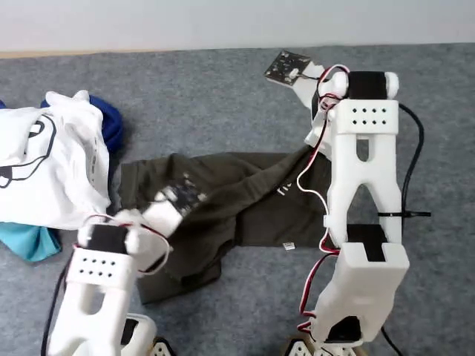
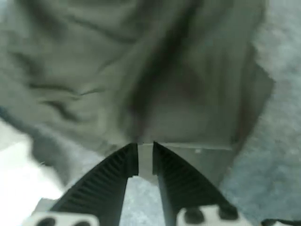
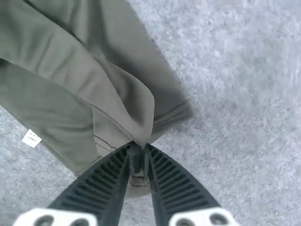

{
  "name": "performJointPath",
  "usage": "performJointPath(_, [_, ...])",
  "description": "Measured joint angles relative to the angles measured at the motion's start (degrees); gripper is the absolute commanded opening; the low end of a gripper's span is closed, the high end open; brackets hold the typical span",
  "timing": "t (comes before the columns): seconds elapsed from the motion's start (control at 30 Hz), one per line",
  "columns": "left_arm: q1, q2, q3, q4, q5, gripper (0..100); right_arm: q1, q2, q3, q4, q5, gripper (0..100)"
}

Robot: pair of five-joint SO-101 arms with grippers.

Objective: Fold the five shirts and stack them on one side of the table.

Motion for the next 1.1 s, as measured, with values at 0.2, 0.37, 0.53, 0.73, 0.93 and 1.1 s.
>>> performJointPath(0.2, [6.8, 0.0, 2.4, 0.0, 0.0, 19, 0.2, 0.0, 0.0, 0.0, -1.5, 0.9])
performJointPath(0.37, [9.0, 0.0, 3.3, 0.0, 0.1, 21, 0.1, 0.0, 0.0, 0.0, -1.7, 0.9])
performJointPath(0.53, [9.0, 0.0, 7.3, -2.7, 0.3, 22, 0.2, 0.0, 0.0, 0.0, -1.7, 0.9])
performJointPath(0.73, [9.1, 0.0, 8.8, -6.8, 0.3, 22, 0.2, 0.0, 0.0, 0.0, -1.7, 0.9])
performJointPath(0.93, [9.1, 0.0, 11.7, -11.7, 0.2, 22, 0.1, 0.0, 0.0, 0.0, -1.7, 0.9])
performJointPath(1.1, [9.1, 0.0, 12.0, -12.6, 0.2, 22, -0.2, 0.0, 0.0, 0.0, -1.7, 0.9])
